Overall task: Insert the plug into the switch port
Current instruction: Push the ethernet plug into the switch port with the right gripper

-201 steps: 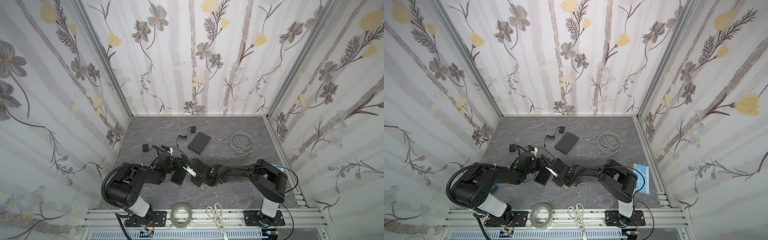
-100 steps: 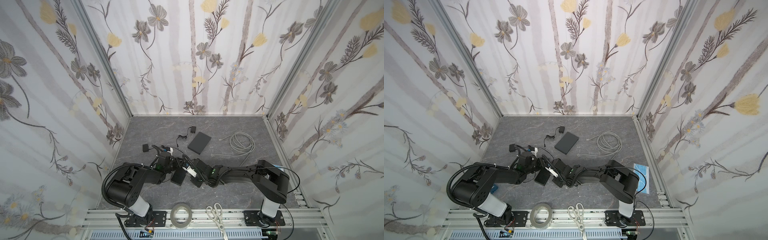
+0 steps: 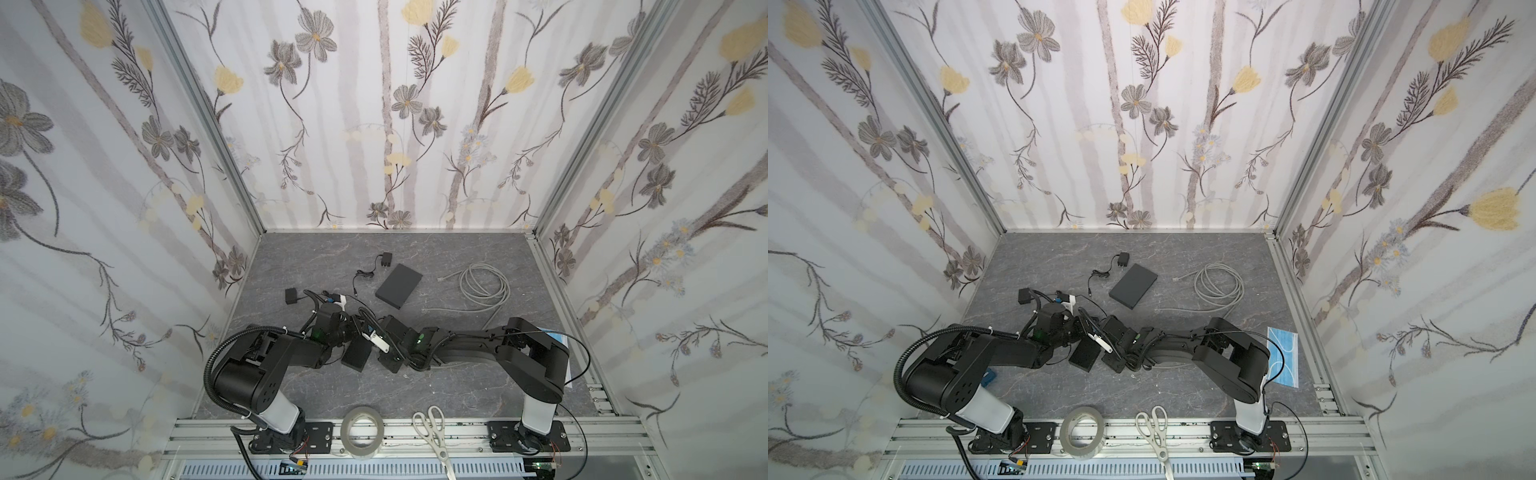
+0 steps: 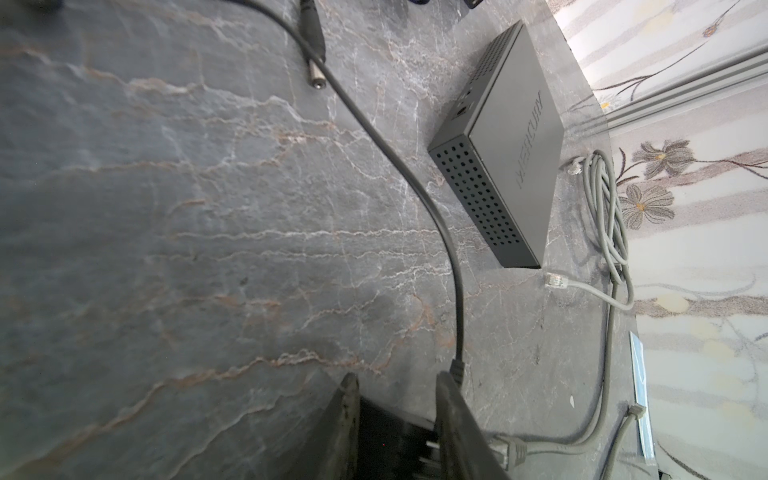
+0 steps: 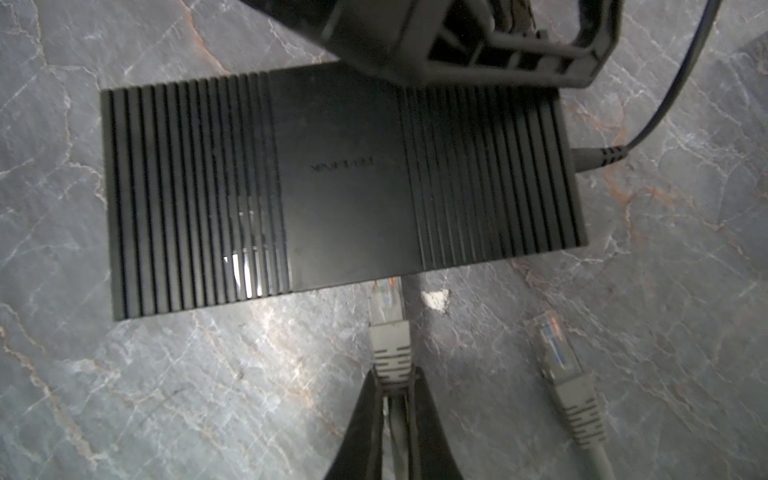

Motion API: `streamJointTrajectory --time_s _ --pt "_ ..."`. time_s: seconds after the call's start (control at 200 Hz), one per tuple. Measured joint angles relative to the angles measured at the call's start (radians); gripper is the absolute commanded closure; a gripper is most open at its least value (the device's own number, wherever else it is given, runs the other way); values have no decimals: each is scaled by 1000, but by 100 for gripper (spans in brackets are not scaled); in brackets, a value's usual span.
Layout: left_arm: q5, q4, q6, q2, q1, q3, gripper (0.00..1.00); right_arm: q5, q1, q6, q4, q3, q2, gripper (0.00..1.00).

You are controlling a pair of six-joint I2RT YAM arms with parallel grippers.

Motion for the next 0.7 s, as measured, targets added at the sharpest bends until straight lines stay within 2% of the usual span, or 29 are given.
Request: streamJointTrajectory --time_s 0.699 --pt "0 6 -2 2 0 -2 69 -17 -25 -11 -122 93 40 100"
